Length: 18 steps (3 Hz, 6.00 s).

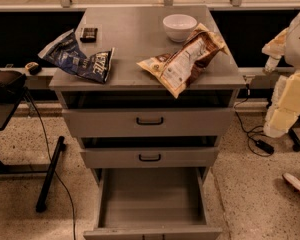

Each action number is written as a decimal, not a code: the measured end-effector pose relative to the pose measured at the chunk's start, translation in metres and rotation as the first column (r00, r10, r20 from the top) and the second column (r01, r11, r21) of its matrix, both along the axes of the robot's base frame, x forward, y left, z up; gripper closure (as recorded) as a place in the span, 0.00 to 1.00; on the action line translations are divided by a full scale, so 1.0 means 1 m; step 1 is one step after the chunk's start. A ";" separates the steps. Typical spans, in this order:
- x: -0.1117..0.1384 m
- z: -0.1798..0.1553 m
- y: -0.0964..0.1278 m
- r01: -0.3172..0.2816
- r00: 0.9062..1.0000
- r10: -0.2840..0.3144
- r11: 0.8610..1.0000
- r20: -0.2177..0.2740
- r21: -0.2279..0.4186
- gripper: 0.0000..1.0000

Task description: Place blue chip bag into bottom drawer

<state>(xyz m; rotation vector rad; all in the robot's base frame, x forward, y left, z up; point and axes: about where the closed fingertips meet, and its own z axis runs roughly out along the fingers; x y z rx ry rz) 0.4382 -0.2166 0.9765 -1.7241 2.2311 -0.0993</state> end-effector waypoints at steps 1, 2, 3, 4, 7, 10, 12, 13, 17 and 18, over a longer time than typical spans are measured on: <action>0.000 0.000 0.000 0.000 1.000 0.000 1.000 0.000 0.000 0.00; 0.035 -0.006 0.019 0.024 0.999 -0.026 0.999 0.044 0.045 0.00; 0.109 -0.010 0.079 -0.012 0.995 0.000 0.993 0.097 0.119 0.00; 0.180 -0.013 0.160 -0.093 0.992 0.075 0.975 0.099 0.201 0.00; 0.281 -0.070 0.354 -0.217 0.976 0.211 0.955 0.050 0.204 0.00; 0.296 -0.115 0.383 -0.207 0.973 0.229 0.916 -0.026 0.344 0.50; 0.244 -0.029 0.293 -0.293 0.956 0.260 0.791 0.138 0.537 0.96; 0.205 0.016 0.217 -0.265 0.947 0.155 0.872 0.281 0.411 0.83; 0.311 -0.065 0.311 -0.141 0.985 0.059 0.821 0.164 0.553 0.00; 0.322 -0.090 0.341 -0.097 0.995 0.056 0.805 0.087 0.586 0.00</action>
Offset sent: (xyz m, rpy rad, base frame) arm 0.1099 0.0581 -0.0211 0.1402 -0.1258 -0.0804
